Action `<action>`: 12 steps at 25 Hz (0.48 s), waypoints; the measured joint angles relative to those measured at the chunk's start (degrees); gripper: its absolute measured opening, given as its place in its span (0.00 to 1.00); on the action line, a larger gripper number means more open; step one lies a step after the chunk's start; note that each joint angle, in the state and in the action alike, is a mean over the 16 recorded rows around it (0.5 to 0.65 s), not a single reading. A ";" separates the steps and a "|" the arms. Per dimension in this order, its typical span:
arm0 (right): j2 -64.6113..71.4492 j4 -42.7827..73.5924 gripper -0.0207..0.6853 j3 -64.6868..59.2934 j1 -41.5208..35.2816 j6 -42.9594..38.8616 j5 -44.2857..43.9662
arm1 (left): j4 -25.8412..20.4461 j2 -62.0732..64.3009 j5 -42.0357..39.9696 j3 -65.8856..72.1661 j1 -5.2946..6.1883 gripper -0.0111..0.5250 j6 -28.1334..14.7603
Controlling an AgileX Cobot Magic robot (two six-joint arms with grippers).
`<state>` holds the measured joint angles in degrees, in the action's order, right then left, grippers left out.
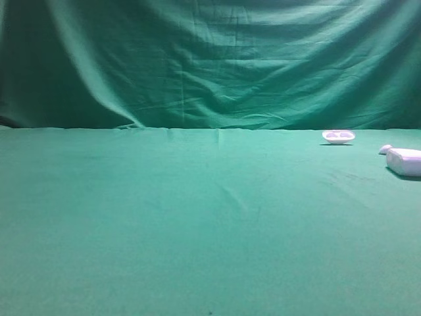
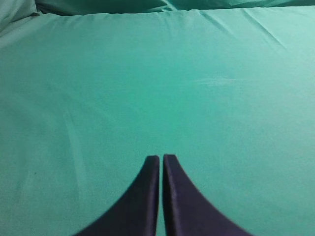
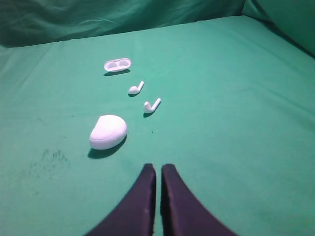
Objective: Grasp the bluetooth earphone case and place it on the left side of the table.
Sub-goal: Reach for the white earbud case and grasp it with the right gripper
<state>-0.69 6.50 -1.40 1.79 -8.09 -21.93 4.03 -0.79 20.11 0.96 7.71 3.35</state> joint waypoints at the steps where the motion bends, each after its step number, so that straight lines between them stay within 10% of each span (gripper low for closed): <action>1: 0.00 0.00 0.03 0.00 0.00 0.00 0.00 | 0.00 0.00 0.00 0.00 0.00 0.02 0.00; 12: 0.00 0.04 0.03 0.00 0.00 0.00 0.01 | 0.00 0.00 0.00 0.00 0.00 0.02 0.00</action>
<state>-0.69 6.54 -1.40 1.79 -8.09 -21.92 4.03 -0.79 20.11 0.96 7.71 3.35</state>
